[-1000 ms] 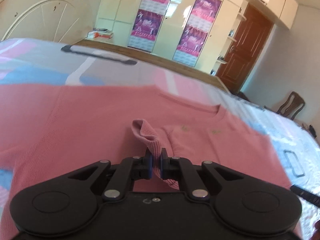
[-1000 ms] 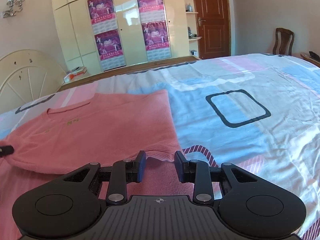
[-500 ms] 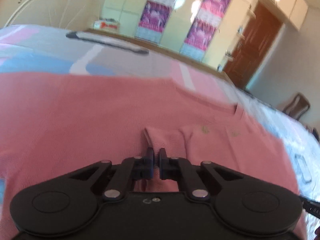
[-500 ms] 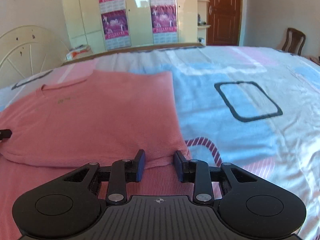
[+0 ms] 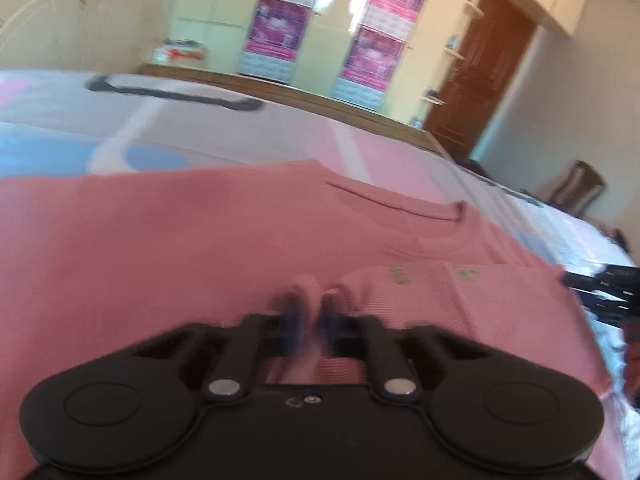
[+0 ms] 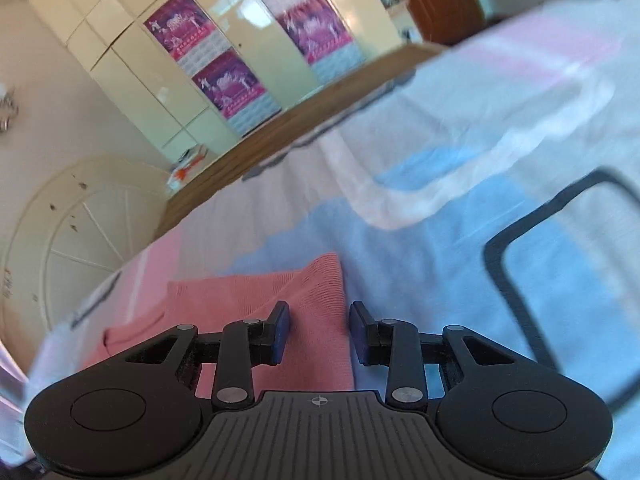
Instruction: Fold small clothes
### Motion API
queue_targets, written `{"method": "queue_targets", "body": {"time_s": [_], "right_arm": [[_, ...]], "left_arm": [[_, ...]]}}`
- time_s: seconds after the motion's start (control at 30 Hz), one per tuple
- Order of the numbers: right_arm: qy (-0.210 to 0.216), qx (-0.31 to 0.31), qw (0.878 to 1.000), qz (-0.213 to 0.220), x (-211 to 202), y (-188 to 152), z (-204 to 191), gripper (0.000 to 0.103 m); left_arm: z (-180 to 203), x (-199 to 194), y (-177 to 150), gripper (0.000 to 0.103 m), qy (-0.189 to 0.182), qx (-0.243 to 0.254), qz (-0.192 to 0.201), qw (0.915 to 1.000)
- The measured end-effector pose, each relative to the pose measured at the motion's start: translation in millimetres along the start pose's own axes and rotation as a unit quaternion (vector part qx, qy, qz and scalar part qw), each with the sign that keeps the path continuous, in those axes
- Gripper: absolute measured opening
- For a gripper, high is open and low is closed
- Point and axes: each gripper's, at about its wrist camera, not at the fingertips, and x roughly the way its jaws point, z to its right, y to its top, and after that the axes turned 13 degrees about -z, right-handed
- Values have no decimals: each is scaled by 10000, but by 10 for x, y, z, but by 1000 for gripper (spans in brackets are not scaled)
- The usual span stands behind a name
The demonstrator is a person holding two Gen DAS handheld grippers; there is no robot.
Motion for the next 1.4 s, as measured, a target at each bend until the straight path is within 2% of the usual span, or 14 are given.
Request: {"method": "queue_targets", "body": {"time_s": [0.07,0.13,0.23,0.3,0.37,0.43,0.5,0.63,0.77,0.83,0.93,1.03,1.17,1.4], "right_arm": [[152,-82,9999,-9,-5,31,1,5],[-187,-818,9958,380,-153,-32,-191,6],[-1022,-1761,9786,300,-21,-130,-356,6],[-1098,-1808,9772,208,72,-147,-307,6],[-1069,-1713,9793,170,37,-115,-295,12],[-1334,-1636,9766,413,-67,-131,-305,36],[-1492,-1772,9703,700,-217,-215,-377,36],[-1051,-2677,9575,218,-48,-430,-816,36],[-381,-3249,9441,-420,302,-680,-1220,36],[-504,-3512,9339,-446,385,-750,-1258,36],[-1243,-2900,9489,-5,263,-497,-901,36],[-1854,-2056,9606,255,107,-258,-458,35],[-1879,-2262,9555,238,-21,-362,-553,35],[-1310,-2941,9467,140,-174,-1111,-1071,34]], "left_arm": [[-18,-116,-67,4,-117,-143,553,9983],[-38,-241,-141,4,21,-240,984,9949],[-52,-52,-186,5,386,-121,560,9976],[-41,-24,-178,6,434,-77,525,9976],[-27,-35,-139,17,547,-29,441,9975],[-56,-139,-130,50,874,-228,525,9945],[15,-361,-149,67,1510,-306,1144,9814],[470,-259,-16,63,820,411,914,9916],[918,166,64,66,792,1103,387,9900],[822,235,89,65,1008,960,323,9897],[319,200,112,63,1269,144,200,9916],[113,170,68,66,1175,287,204,9924],[305,17,80,64,1087,390,363,9926],[970,-46,-255,66,586,1231,348,9901]]}}
